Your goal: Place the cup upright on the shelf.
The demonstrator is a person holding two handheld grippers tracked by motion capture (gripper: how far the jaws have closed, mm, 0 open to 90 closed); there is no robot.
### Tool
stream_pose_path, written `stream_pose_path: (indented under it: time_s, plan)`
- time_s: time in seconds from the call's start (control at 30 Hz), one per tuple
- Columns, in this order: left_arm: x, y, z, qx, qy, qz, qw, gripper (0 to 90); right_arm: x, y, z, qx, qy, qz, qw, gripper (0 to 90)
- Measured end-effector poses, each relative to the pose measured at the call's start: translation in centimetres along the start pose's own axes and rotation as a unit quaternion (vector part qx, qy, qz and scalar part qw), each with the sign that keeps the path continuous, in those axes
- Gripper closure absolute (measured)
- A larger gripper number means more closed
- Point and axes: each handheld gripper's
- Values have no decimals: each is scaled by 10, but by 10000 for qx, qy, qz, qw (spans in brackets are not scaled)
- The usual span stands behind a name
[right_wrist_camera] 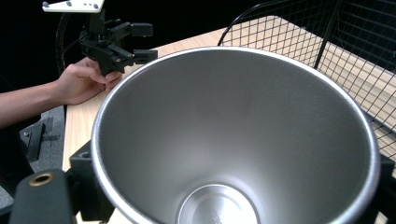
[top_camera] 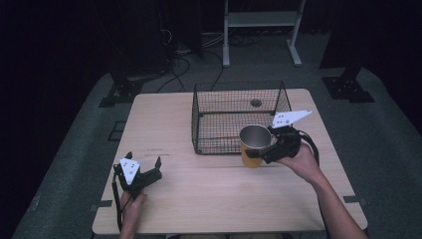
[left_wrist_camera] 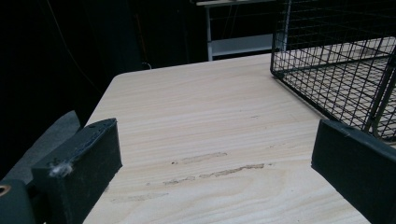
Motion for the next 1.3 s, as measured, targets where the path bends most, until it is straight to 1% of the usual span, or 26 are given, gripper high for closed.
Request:
stream_pose_path:
  time_s: [0.07, 0.23, 0.3, 0.47, 0.57, 0.63, 0.93, 1.03, 1.3]
  plan:
    - [0, 0, 0, 8, -11, 2, 10000, 8, -4, 0, 5, 21, 17, 11, 10000, 131]
    - [0, 0, 0, -7, 7, 3, 10000, 8, -12, -1, 14, 19, -45, 37, 10000, 131]
    - [0, 0, 0, -8, 11, 0, 10000, 8, -15, -3, 17, 38, -35, 24, 10000, 131]
    - [0, 0, 0, -8, -1, -3, 10000, 8, -22, -7, 21, 87, -106, 20, 9999, 131]
    - [0, 0, 0, -11, -9, -5, 10000, 8, -26, -9, 26, 116, -92, -2, 9999, 130]
    - [0, 0, 0, -11, -19, -8, 10000, 8, -29, -11, 29, 114, -130, 31, 9998, 130]
    - [-1, 0, 0, -9, -30, -15, 10000, 8, -43, -17, 44, 114, -209, -39, 9997, 130]
    - [0, 0, 0, -13, -10, -14, 10000, 8, -46, -20, 50, 171, -172, -111, 9996, 130]
    - [-1, 0, 0, -15, -17, -16, 10000, 8, -58, -30, 59, 266, -264, -237, 9990, 129]
Point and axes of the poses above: each handheld gripper's, and its own axes: y roughly backward along the jaws, z roughly out of its top, x roughly to its left, and after that the axes turned 9 degrees about -z, right-handed
